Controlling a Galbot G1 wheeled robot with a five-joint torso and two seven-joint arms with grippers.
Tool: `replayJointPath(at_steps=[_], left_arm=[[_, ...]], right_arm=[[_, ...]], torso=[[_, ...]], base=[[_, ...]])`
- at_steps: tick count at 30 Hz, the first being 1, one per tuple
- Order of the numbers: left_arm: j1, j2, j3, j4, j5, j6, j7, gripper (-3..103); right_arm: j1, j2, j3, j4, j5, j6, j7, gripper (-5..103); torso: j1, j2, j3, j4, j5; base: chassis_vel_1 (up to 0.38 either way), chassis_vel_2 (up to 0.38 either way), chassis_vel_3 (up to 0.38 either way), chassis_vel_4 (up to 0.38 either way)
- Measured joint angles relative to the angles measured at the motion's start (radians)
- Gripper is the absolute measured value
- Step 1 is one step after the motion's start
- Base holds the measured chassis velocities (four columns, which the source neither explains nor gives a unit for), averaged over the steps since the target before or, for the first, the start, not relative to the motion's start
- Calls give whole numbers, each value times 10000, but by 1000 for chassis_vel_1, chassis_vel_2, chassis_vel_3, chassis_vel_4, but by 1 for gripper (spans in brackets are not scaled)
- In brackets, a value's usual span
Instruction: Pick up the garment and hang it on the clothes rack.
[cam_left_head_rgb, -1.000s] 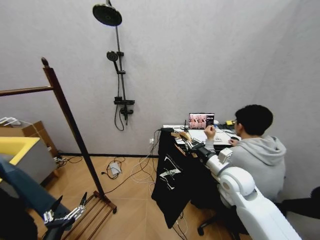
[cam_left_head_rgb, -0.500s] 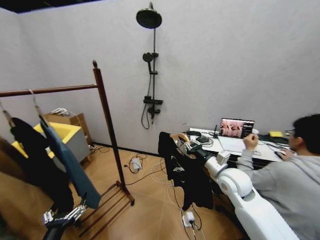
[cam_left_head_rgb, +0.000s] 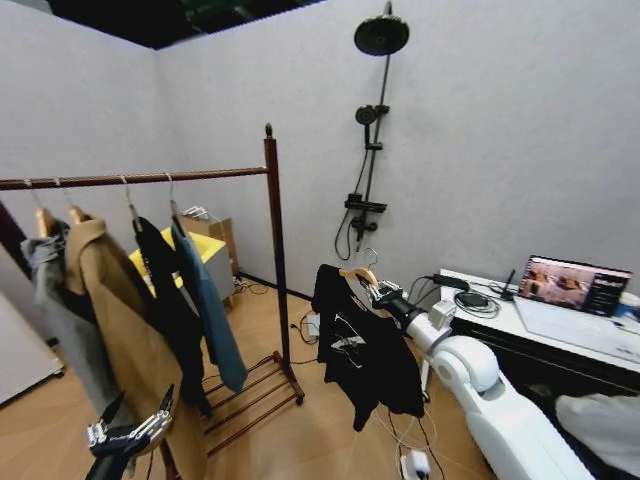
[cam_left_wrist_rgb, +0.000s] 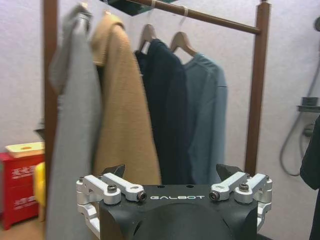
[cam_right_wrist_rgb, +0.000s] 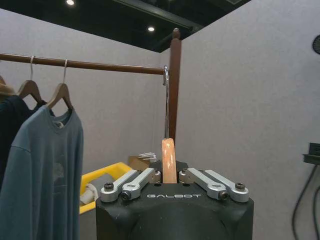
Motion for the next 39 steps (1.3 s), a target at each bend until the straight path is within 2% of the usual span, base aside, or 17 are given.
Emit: replayJointPath(at_steps=[18, 21, 29, 39], left_arm=[[1, 0, 0, 0, 0, 0, 0, 100], [0, 0, 0, 0, 0, 1, -1, 100], [1, 0, 0, 0, 0, 0, 0, 100], [0, 0, 0, 0, 0, 1, 0, 100]], right_arm=[[-67, 212, 364, -191, -247, 78, 306, 10], [-131, 263, 528, -192, -316, 56, 295, 10], [-449, 310, 721, -4, -444, 53, 125, 10], [-639, 320, 744, 252, -487, 62, 86, 10]], torso=[[1, 0, 1, 3, -1], [0, 0, 0, -3, 0], [-2, 1, -1, -1, 0], [6, -2, 2, 1, -2]], base=[[111, 97, 104, 101], [0, 0, 0, 0], [-9, 6, 7, -2], [-108, 123, 141, -113]])
